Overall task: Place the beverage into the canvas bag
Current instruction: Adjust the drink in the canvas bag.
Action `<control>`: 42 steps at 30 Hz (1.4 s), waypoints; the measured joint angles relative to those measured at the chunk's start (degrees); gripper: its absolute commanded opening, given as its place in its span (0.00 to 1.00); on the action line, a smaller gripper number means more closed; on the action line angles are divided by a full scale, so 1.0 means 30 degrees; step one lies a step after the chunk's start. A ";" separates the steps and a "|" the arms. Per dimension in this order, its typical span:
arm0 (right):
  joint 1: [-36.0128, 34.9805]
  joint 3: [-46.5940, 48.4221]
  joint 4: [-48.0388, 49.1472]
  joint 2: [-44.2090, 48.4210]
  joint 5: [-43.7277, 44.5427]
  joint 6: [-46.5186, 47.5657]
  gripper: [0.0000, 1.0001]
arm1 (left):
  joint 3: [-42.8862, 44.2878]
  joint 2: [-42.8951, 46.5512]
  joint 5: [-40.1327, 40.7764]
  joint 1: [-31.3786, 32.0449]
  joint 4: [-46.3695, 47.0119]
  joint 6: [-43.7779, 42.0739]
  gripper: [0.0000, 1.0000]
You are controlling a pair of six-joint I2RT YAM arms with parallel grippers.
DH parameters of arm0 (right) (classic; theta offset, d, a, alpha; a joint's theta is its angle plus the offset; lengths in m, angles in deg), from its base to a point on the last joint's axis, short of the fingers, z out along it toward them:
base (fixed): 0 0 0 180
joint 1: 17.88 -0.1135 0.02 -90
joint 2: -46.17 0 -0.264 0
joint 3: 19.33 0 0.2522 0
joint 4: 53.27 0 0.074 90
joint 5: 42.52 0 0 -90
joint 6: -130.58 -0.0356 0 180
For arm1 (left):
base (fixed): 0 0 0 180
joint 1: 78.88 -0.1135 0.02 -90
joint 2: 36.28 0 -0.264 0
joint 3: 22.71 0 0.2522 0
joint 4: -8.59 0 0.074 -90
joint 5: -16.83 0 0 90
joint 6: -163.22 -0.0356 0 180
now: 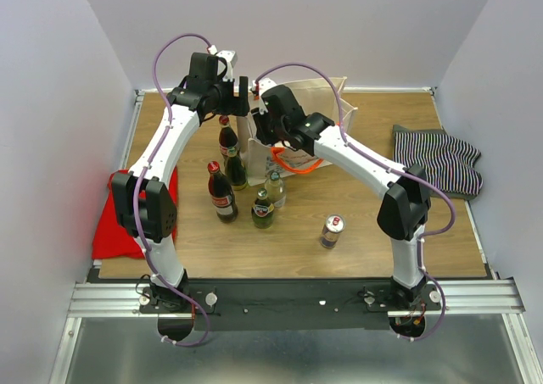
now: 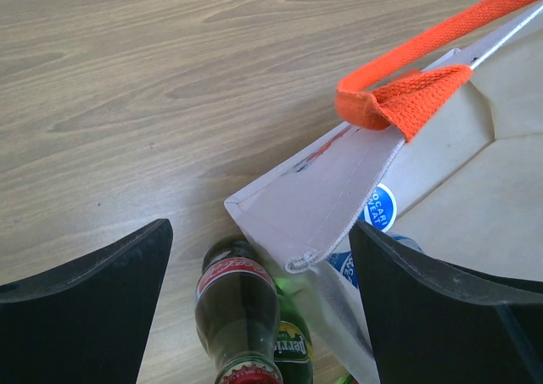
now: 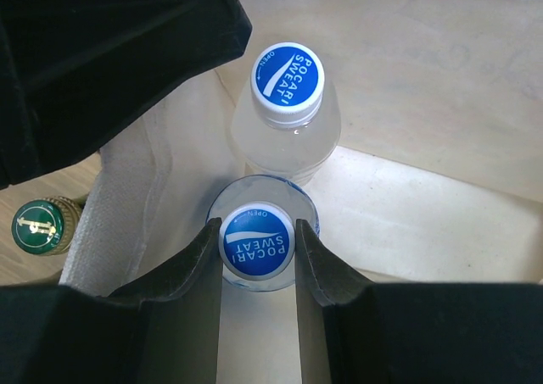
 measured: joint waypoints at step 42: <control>-0.0102 0.1093 0.0692 0.1982 0.2849 -0.1741 0.65 | 0.0000 0.0000 -0.0233 0.0000 0.0022 -0.0022 0.96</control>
